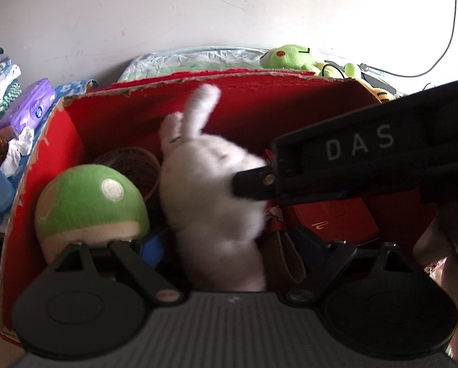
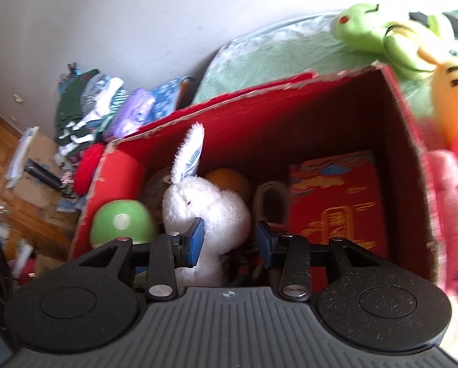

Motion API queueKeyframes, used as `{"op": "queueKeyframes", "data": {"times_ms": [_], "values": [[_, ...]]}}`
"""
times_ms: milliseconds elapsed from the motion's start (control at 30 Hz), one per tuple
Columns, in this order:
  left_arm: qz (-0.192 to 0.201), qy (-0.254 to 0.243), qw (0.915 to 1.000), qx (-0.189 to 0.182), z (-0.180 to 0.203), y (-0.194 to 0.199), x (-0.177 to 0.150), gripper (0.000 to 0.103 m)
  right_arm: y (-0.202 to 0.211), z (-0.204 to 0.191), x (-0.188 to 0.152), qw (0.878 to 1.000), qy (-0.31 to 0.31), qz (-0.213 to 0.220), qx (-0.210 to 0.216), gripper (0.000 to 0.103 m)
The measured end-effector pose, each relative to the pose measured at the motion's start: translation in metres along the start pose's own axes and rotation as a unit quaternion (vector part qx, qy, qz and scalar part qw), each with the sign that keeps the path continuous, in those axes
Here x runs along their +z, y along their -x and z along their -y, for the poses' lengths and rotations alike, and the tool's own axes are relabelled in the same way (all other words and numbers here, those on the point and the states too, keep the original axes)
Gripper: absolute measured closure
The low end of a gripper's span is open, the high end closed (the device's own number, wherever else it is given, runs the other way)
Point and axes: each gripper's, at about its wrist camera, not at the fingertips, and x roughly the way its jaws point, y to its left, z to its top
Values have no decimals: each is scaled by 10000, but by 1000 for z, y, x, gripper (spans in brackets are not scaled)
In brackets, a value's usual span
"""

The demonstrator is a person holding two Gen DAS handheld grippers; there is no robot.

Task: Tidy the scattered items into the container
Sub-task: 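Lower the white bunny into the red box beside the green doll and open the right gripper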

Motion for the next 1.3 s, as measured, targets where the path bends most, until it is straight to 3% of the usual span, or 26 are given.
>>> {"op": "queueKeyframes", "data": {"times_ms": [67,367,567,833,1033,1300], "values": [[-31,31,10000,26,-1,-1,0,15,-6,0,-3,9995,-64,-144,285,61],[-45,2,9999,94,2,0,1,17,-4,10,-6,9977,-286,-158,587,59],[120,6,9999,-7,-4,14,-2,22,-4,7,-6,9977,-183,-155,627,59],[99,-27,9999,-24,-6,8,-3,19,-8,2,-4,9978,53,-352,559,50],[131,-62,9999,-19,-4,8,-6,17,1,-7,-6,9980,331,-244,478,45],[201,-44,9998,-2,-2,4,-4,16,5,-2,-7,9989,112,-177,424,44]]}}
